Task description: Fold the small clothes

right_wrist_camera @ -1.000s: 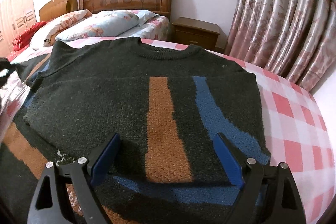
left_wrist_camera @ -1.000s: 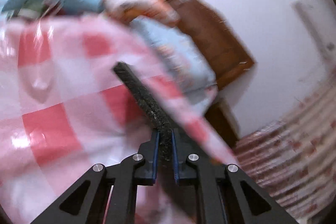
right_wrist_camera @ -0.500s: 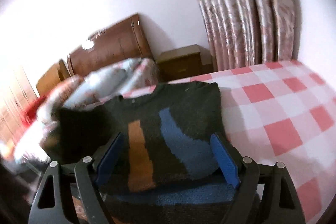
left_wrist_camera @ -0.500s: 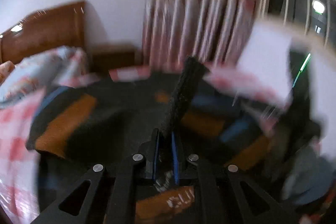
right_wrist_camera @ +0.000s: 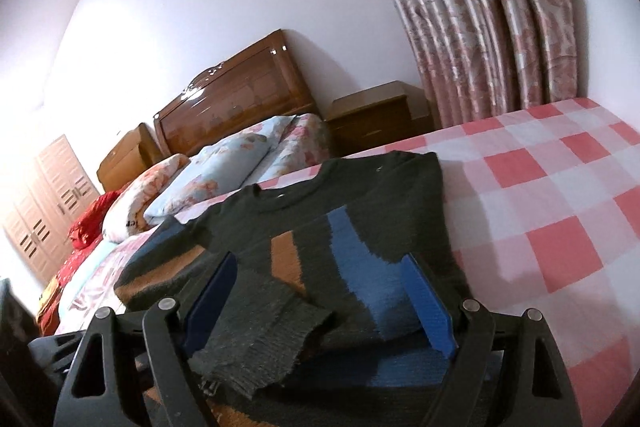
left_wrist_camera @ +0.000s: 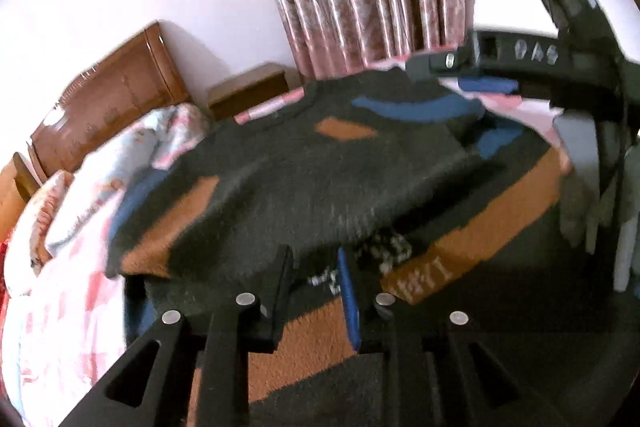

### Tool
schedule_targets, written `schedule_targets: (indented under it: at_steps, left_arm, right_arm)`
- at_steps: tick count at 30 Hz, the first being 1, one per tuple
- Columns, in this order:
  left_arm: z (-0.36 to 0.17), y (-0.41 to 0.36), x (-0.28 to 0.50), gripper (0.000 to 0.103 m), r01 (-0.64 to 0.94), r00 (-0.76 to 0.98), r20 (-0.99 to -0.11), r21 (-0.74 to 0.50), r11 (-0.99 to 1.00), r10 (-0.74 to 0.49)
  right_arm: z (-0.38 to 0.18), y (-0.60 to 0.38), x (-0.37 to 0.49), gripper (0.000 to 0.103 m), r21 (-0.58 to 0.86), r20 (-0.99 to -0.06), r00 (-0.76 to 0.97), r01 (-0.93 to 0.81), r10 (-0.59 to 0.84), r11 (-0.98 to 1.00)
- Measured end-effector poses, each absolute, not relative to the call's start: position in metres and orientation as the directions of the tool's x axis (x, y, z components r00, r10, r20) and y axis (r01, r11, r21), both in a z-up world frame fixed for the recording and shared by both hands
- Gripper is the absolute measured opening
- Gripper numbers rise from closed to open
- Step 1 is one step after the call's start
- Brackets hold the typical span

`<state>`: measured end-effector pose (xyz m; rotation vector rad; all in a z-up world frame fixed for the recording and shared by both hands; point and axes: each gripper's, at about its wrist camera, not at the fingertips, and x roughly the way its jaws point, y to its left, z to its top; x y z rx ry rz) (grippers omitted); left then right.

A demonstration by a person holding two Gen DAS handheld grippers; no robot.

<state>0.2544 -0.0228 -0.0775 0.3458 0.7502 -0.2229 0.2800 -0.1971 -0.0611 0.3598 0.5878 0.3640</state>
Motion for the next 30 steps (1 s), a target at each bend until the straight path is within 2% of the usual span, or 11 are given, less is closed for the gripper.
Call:
schedule_targets:
  at_steps: [4, 7, 8, 9, 13, 17, 20, 27, 28, 30]
  left_arm:
    - [-0.082, -0.024, 0.254, 0.023, 0.331, 0.7, -0.709, 0.215, 0.919, -0.086]
    - [-0.087, -0.027, 0.254, 0.023, 0.376, 0.677, -0.728, 0.213, 0.902, -0.11]
    - [-0.088, -0.026, 0.257, 0.021, 0.396, 0.658, -0.741, 0.192, 0.898, -0.132]
    - [-0.089, -0.026, 0.258, 0.014, 0.408, 0.646, -0.75, 0.179, 0.895, -0.145]
    - [-0.089, -0.019, 0.266, 0.012, 0.448, 0.591, -0.77, 0.066, 0.892, -0.24]
    - [-0.089, -0.003, 0.274, 0.012, 0.455, 0.536, -0.775, -0.069, 0.888, -0.335]
    - [-0.088, -0.004, 0.272, 0.012, 0.47, 0.527, -0.778, -0.068, 0.88, -0.342]
    - [-0.09, 0.005, 0.278, 0.014, 0.478, 0.498, -0.771, -0.138, 0.867, -0.397]
    - [-0.09, 0.005, 0.279, 0.014, 0.478, 0.496, -0.77, -0.145, 0.866, -0.403]
    - [-0.09, 0.007, 0.279, 0.014, 0.478, 0.492, -0.767, -0.157, 0.864, -0.412]
  right_arm:
    - [-0.063, -0.198, 0.28, 0.103, 0.445, -0.471, 0.752, -0.248, 0.46, 0.861]
    - [-0.066, -0.201, 0.273, 0.103, 0.469, -0.535, 0.712, -0.199, 0.456, 0.86]
    - [-0.068, -0.201, 0.267, 0.103, 0.469, -0.551, 0.699, -0.193, 0.456, 0.862]
    - [-0.07, -0.199, 0.262, 0.103, 0.463, -0.565, 0.687, -0.194, 0.457, 0.865]
    - [-0.077, -0.191, 0.251, 0.103, 0.439, -0.63, 0.626, -0.202, 0.461, 0.875]
    - [-0.082, -0.185, 0.25, 0.103, 0.472, -0.64, 0.594, -0.198, 0.488, 0.859]
    - [-0.084, -0.175, 0.251, 0.103, 0.525, -0.634, 0.554, -0.204, 0.539, 0.826]
    - [-0.077, -0.14, 0.249, 0.103, 0.488, -0.65, 0.542, -0.239, 0.532, 0.84]
    - [-0.075, -0.138, 0.249, 0.002, 0.468, -0.655, 0.551, -0.241, 0.517, 0.85]
    - [-0.073, -0.133, 0.248, 0.0, 0.437, -0.664, 0.565, -0.238, 0.49, 0.867]
